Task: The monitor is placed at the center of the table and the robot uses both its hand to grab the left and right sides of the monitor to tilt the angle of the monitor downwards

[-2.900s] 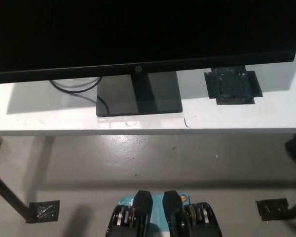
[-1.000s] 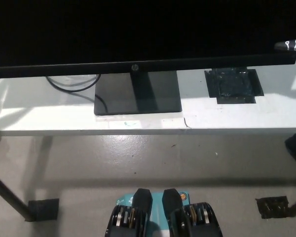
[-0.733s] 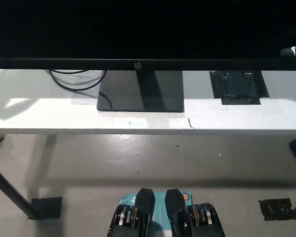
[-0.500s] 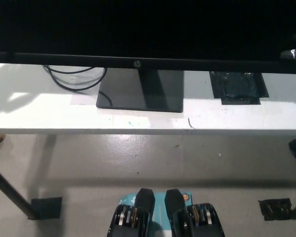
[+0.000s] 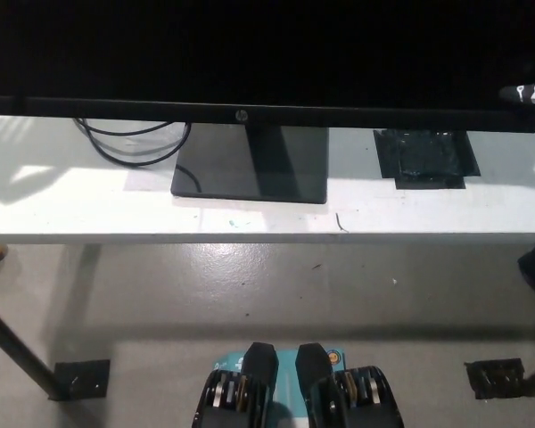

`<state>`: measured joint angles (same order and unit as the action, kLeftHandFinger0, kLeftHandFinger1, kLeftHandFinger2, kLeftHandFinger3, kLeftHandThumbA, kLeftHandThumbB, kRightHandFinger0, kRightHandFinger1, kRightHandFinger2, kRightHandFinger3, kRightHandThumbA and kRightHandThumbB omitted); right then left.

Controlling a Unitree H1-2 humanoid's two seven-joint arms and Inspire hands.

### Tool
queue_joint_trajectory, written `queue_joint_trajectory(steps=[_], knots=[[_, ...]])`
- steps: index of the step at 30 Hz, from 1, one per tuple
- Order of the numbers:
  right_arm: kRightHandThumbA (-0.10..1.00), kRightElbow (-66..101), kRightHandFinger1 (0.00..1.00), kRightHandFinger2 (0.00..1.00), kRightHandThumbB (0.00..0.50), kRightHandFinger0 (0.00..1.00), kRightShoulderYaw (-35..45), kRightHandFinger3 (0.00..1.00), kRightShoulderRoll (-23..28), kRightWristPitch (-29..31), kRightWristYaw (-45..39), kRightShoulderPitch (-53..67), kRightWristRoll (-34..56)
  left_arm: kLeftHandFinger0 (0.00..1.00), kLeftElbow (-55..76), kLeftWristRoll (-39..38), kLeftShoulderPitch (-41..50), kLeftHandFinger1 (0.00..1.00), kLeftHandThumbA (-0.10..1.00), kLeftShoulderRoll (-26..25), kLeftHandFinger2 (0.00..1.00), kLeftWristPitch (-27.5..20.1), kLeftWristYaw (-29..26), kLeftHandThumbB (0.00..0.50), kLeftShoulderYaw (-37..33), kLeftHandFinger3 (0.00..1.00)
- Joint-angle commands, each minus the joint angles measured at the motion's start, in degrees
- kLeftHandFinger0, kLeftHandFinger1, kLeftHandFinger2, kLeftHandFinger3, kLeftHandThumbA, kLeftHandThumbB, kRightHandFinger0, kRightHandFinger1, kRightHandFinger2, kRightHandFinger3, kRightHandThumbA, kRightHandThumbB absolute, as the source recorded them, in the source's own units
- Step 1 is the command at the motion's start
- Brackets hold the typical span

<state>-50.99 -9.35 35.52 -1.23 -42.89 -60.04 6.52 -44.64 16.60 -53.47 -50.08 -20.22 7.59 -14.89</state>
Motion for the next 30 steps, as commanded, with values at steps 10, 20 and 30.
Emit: queue_joint_trajectory(steps=[10, 20, 30], knots=[[0.51, -4.5, 1.00, 1.00, 0.500, 1.00, -18.2, 1.00, -5.6, 16.6, 32.6, -10.8, -32.8, 1.00, -19.2, 37.3, -15.3, 1.00, 0.88, 4.5, 1.00, -3.1, -19.2, 0.407, -31.9, 1.00], [0.54, -17.0, 1.00, 1.00, 0.500, 1.00, -32.4, 1.00, -8.0, 17.5, 55.9, -17.9, -44.8, 1.00, -27.5, 37.6, -22.6, 1.00, 0.83, 8.9, 1.00, -0.1, -25.1, 0.421, -39.8, 1.00], [0.53, -23.1, 1.00, 1.00, 0.500, 1.00, -42.2, 1.00, -10.0, 13.9, 62.9, -24.1, -47.8, 1.00, -31.5, 38.0, -29.4, 1.00, 0.84, 12.7, 1.00, 4.2, -28.3, 0.411, -45.7, 1.00]])
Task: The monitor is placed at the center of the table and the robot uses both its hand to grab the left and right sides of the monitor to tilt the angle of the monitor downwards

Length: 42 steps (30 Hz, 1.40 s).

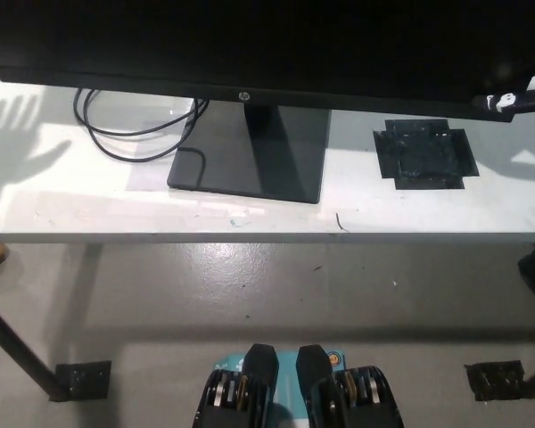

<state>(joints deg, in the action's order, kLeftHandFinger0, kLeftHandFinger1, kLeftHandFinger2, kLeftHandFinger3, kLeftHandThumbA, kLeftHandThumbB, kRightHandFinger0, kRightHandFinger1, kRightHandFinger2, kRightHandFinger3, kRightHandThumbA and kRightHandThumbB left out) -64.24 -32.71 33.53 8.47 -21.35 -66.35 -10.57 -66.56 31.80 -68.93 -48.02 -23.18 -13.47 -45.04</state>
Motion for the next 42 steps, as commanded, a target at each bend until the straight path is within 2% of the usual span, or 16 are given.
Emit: queue_joint_trajectory(steps=[1, 3, 15, 21, 25, 28, 29, 30, 31, 32, 35, 36, 39, 40, 41, 42], knots=[[0.51, -10.3, 1.00, 1.00, 0.500, 1.00, -19.8, 1.00, -8.3, 3.9, 43.4, -18.4, -31.1, 1.00, -10.0, 22.9, -14.7, 1.00, 0.86, 11.1, 1.00, 7.9, -7.2, 0.406, -16.3, 1.00], [0.50, -10.6, 1.00, 1.00, 0.500, 1.00, -20.9, 1.00, -8.5, 3.0, 45.4, -18.9, -31.5, 1.00, -10.4, 22.6, -15.5, 1.00, 0.90, 11.6, 1.00, 8.6, -6.0, 0.402, -17.0, 1.00], [0.54, -12.8, 1.00, 1.00, 0.500, 1.00, -25.3, 1.00, -9.5, -1.7, 50.9, -19.4, -29.5, 1.00, -12.4, 20.5, -16.4, 1.00, 0.81, 13.6, 1.00, 9.0, -10.6, 0.400, -18.9, 1.00], [0.55, -12.4, 1.00, 1.00, 0.500, 1.00, -22.7, 1.00, -9.0, 0.6, 52.8, -16.3, -24.9, 1.00, -12.5, 17.2, -15.2, 1.00, 0.84, 13.0, 1.00, 8.2, -7.7, 0.384, -17.4, 1.00], [0.67, -7.1, 1.00, 1.00, 0.500, 1.00, -11.4, 1.00, -8.0, 8.6, 44.6, -11.7, -13.7, 1.00, -11.4, 6.7, -11.7, 1.00, 0.85, 11.3, 1.00, 3.1, -2.9, 0.361, -8.6, 1.00], [0.67, -5.6, 1.00, 1.00, 0.500, 1.00, -9.1, 1.00, -7.7, 10.0, 43.1, -10.6, -11.9, 1.00, -11.1, 5.3, -10.8, 1.00, 0.86, 11.0, 1.00, 2.1, -2.6, 0.359, -6.9, 1.00], [0.75, 9.5, 1.00, 1.00, 0.481, 1.00, 0.4, 1.00, -4.2, 11.8, 32.4, -1.5, -2.4, 1.00, -9.3, -6.2, -5.4, 1.00, 0.86, 9.9, 1.00, -2.0, 1.7, 0.381, 2.8, 1.00], [0.75, 11.3, 1.00, 1.00, 0.482, 1.00, 1.9, 1.00, -3.8, 11.9, 31.1, -0.4, -1.6, 1.00, -9.2, -7.2, -4.8, 1.00, 0.86, 9.8, 1.00, -2.5, 2.2, 0.382, 4.2, 1.00], [0.80, 20.8, 1.00, 1.00, 0.483, 1.00, 5.9, 1.00, -1.7, 11.4, 26.5, 6.4, 3.0, 1.00, -6.3, -14.1, -0.5, 1.00, 0.85, 9.1, 1.00, -2.9, 6.3, 0.410, 10.3, 1.00], [0.89, 29.3, 1.00, 1.00, 0.499, 1.00, 9.0, 1.00, 0.4, 9.4, 22.6, 12.4, 7.6, 1.00, -0.9, -20.7, 4.7, 1.00, 0.82, 7.7, 1.00, -3.0, 9.0, 0.407, 15.1, 1.00], [0.89, 32.5, 1.00, 1.00, 0.500, 1.00, 11.6, 1.00, 0.4, 7.7, 20.7, 14.6, 7.7, 1.00, 2.2, -21.3, 6.7, 1.00, 0.82, 7.2, 1.00, -2.2, 10.3, 0.407, 18.1, 1.00], [0.90, 42.6, 1.00, 1.00, 0.500, 1.00, 16.3, 1.00, 3.7, 7.8, 15.7, 23.6, 18.7, 1.00, 16.1, -29.0, 17.1, 1.00, 0.84, 3.5, 1.00, -0.1, 11.5, 0.333, 21.6, 1.00], [0.89, 47.9, 1.00, 1.00, 0.500, 1.00, 19.8, 1.00, 5.2, 9.2, 11.1, 28.7, 25.3, 1.00, 27.1, -31.3, 24.4, 1.00, 0.89, 1.2, 1.00, 3.2, 11.4, 0.316, 24.7, 1.00], [0.84, 51.6, 1.00, 1.00, 0.491, 1.00, 22.3, 1.00, 6.4, 8.5, 6.6, 32.4, 33.1, 1.00, 34.5, -32.8, 30.0, 1.00, 0.93, -0.4, 1.00, 4.1, 9.6, 0.306, 26.5, 1.00], [0.84, 55.2, 1.00, 1.00, 0.498, 1.00, 24.3, 1.00, 8.0, 8.6, 4.0, 36.1, 38.6, 1.00, 40.4, -34.0, 34.9, 1.00, 0.98, -1.7, 1.00, 4.7, 8.0, 0.322, 28.2, 1.00], [0.84, 55.7, 1.00, 1.00, 0.500, 1.00, 25.0, 1.00, 7.9, 8.3, 3.6, 36.5, 38.8, 1.00, 41.2, -33.8, 35.5, 1.00, 0.98, -1.4, 1.00, 5.2, 8.5, 0.322, 29.2, 1.00]])
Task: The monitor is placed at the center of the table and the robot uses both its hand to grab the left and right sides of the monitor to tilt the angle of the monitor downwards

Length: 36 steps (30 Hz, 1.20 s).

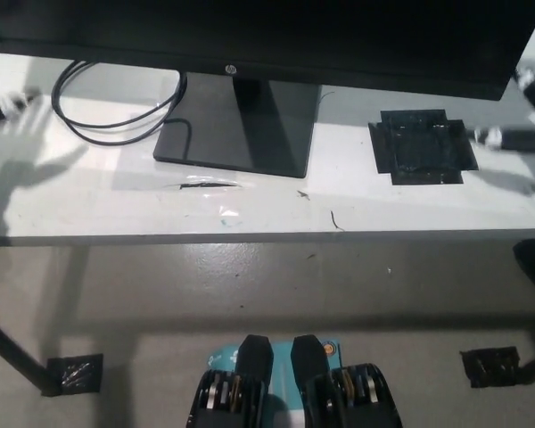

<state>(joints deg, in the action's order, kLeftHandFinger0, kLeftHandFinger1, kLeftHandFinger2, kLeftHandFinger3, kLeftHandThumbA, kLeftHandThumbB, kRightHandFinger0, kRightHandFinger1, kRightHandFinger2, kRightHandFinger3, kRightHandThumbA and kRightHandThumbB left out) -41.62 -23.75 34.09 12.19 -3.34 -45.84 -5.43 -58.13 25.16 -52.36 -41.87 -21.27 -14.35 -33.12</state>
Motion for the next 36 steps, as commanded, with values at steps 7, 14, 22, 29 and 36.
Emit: queue_joint_trajectory(steps=[7, 14, 22, 29, 36], knots=[[0.91, 42.6, 1.00, 1.00, 0.500, 1.00, 26.5, 1.00, 10.9, 3.5, -22.7, 26.3, 48.1, 1.00, 50.2, -31.9, 34.8, 1.00, 1.00, -8.2, 1.00, 4.2, 7.2, 0.331, 26.5, 1.00], [0.82, 54.0, 1.00, 1.00, 0.500, 1.00, 35.7, 1.00, 8.4, 0.1, -24.9, 35.7, 63.7, 1.00, 68.6, -37.8, 49.4, 1.00, 1.00, -7.3, 1.00, 1.0, 4.3, 0.328, 31.9, 1.00], [1.00, 67.8, 1.00, 1.00, 0.500, 1.00, 23.5, 1.00, -3.1, 8.6, -11.4, 39.4, 47.6, 1.00, 83.0, -33.9, 51.9, 1.00, 1.00, -0.7, 1.00, 1.6, 3.8, 0.348, 26.3, 1.00], [1.00, 56.4, 1.00, 1.00, 0.426, 1.00, 16.8, 1.00, -25.0, 14.7, -5.0, 41.3, 12.5, 1.00, 79.3, -29.8, 50.5, 1.00, 0.99, 8.6, 1.00, 0.8, 9.6, 0.387, 16.6, 1.00], [1.00, 37.2, 1.00, 1.00, 0.306, 1.00, 14.6, 1.00, -31.0, 14.7, 3.1, 38.2, 1.5, 1.00, 64.1, -21.3, 48.8, 1.00, 1.00, 16.8, 1.00, -5.6, 11.0, 0.313, 15.2, 1.00]])
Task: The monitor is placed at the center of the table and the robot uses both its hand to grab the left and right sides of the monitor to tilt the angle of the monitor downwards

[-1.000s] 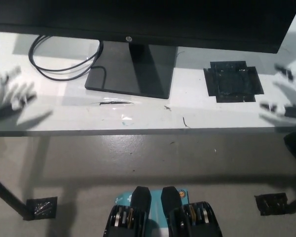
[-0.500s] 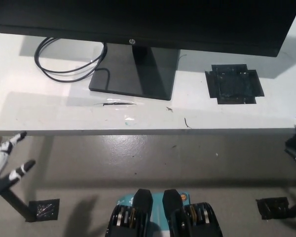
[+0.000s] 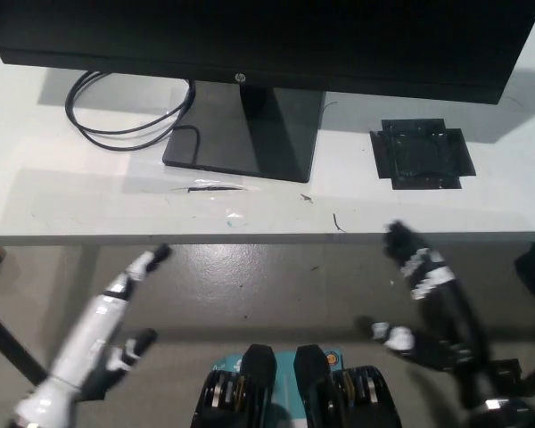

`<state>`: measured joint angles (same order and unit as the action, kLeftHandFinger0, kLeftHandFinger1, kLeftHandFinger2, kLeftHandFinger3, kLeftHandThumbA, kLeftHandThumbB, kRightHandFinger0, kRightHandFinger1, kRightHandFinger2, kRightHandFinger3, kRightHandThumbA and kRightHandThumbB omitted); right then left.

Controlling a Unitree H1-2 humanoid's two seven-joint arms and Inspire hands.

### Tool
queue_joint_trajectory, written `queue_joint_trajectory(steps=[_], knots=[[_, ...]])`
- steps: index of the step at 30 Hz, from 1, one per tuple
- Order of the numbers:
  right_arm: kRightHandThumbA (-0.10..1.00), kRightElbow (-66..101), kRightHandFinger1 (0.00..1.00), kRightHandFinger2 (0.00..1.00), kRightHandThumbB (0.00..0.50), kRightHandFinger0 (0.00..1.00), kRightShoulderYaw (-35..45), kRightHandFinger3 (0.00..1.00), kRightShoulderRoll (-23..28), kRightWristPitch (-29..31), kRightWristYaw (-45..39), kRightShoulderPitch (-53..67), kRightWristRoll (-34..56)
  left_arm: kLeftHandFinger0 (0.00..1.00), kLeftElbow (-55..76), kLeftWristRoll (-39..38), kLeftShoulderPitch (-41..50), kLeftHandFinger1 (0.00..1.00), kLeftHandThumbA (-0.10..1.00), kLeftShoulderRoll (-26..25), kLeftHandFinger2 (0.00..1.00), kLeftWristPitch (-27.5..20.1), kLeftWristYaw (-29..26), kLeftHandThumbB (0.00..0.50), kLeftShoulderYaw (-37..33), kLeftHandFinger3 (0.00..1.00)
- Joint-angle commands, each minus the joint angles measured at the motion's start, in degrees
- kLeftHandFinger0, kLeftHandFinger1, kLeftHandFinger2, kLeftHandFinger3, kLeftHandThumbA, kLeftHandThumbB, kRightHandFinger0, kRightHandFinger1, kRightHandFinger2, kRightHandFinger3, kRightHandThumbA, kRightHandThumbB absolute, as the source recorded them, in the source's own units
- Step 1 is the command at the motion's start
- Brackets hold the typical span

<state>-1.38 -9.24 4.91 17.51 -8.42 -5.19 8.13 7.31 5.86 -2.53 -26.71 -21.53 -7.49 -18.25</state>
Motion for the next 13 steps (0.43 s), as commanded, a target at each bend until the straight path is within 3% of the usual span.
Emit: queue_joint_trajectory(steps=[1, 7, 13], knots=[[1.00, -14.4, 1.00, 1.00, 0.363, 1.00, -1.5, 1.00, -1.8, 9.4, 12.9, -5.6, -14.7, 1.00, -11.3, -0.3, -3.3, 1.00, 1.00, 3.9, 1.00, -5.4, 2.1, 0.296, 0.1, 1.00], [0.98, -25.5, 1.00, 1.00, 0.333, 1.00, -3.2, 1.00, -1.7, 9.4, 15.5, -9.1, -14.6, 1.00, -20.6, 0.9, -5.2, 1.00, 1.00, 5.5, 1.00, -5.4, 0.6, 0.275, 1.0, 1.00], [0.99, -29.7, 1.00, 1.00, 0.344, 1.00, -5.4, 1.00, -1.1, 9.4, 17.5, -11.2, -15.1, 1.00, -23.3, 2.8, -5.9, 1.00, 1.00, 5.8, 1.00, -5.4, 0.8, 0.288, 0.5, 1.00]])
